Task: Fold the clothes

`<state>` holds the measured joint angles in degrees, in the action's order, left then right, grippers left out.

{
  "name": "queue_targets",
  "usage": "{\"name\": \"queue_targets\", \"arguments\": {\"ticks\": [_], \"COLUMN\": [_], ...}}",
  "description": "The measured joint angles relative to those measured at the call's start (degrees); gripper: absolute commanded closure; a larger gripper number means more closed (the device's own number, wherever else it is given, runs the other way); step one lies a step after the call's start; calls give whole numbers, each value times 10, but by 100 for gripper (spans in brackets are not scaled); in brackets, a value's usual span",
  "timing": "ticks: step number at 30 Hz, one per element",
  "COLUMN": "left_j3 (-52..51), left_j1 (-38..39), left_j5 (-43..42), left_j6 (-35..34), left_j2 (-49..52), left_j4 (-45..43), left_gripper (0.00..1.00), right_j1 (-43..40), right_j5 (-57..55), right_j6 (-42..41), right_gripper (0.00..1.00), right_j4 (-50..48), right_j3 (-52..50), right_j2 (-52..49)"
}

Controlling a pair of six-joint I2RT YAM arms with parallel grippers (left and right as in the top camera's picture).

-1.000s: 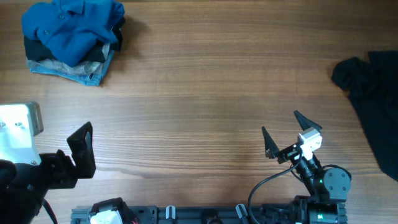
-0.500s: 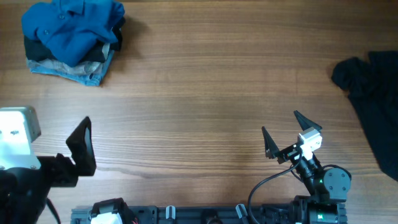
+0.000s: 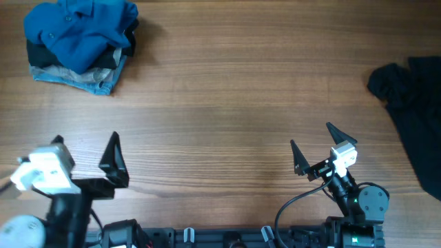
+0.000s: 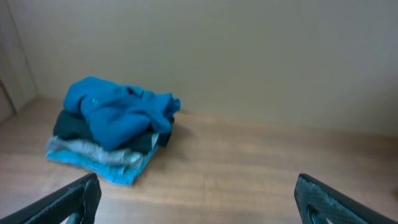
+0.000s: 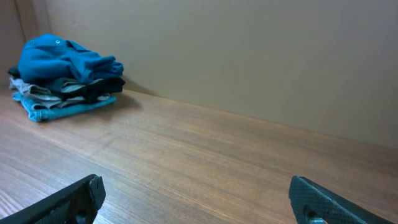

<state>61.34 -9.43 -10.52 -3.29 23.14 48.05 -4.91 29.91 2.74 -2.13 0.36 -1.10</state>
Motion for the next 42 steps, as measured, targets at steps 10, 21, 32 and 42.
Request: {"name": "queue_targets", "arguments": {"ticks": [10,21,32,42], "left_j3": [-285,-466,-609,-608], "left_j1": [0,5,34,42], "left_j5": [-2,-47,-65,-56], "left_j6": [-78,-104,-108,-108], "left_j2": [-213,-223,-223,-223], "left_j4": [-139,-337,-457,-455], "left_gripper": [0,0,0,0], "right_j1": [0,0,0,0], "right_j5": [-2,-2,-2,-2], "right_j6": [0,0,0,0], "right_gripper": [0,0,0,0], "right_j4": [0,0,0,0], "right_j3": [0,0,0,0], "right_j2": [0,0,0,0]}}
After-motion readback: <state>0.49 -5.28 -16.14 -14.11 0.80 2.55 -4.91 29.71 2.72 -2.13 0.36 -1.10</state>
